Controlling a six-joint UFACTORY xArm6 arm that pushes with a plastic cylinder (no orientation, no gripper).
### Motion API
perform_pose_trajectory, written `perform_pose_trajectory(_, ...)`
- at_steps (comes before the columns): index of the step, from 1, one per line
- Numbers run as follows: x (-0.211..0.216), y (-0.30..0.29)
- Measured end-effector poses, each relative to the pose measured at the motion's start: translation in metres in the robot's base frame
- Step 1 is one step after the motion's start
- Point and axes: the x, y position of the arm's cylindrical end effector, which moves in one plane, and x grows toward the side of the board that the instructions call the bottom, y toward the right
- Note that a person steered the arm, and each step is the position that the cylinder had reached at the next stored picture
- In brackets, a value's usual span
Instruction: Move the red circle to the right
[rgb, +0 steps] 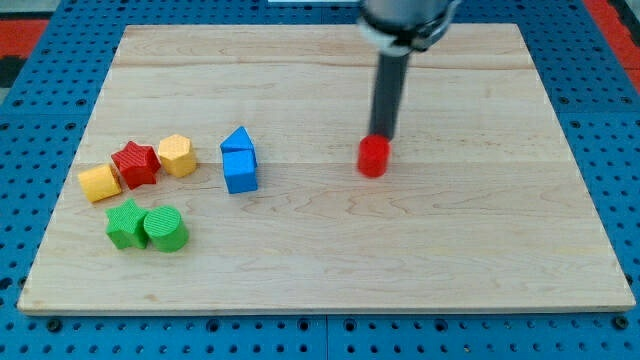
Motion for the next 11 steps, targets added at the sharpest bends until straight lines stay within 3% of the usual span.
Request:
perform_pose_trajectory(2,0.107,-0.038)
perform_pose_trajectory(3,0.140,-0.128)
perform_pose_trajectory(4,0.194,-0.116)
perform_pose_trajectory(6,0.129,-0.064)
perform_pose_trajectory(7,0.124,-0.044)
perform_pose_trajectory(8,0.170,-0.123)
perform_pose_trajectory(9,0.179,-0.057)
perform_pose_trajectory(11,0.126,-0.011)
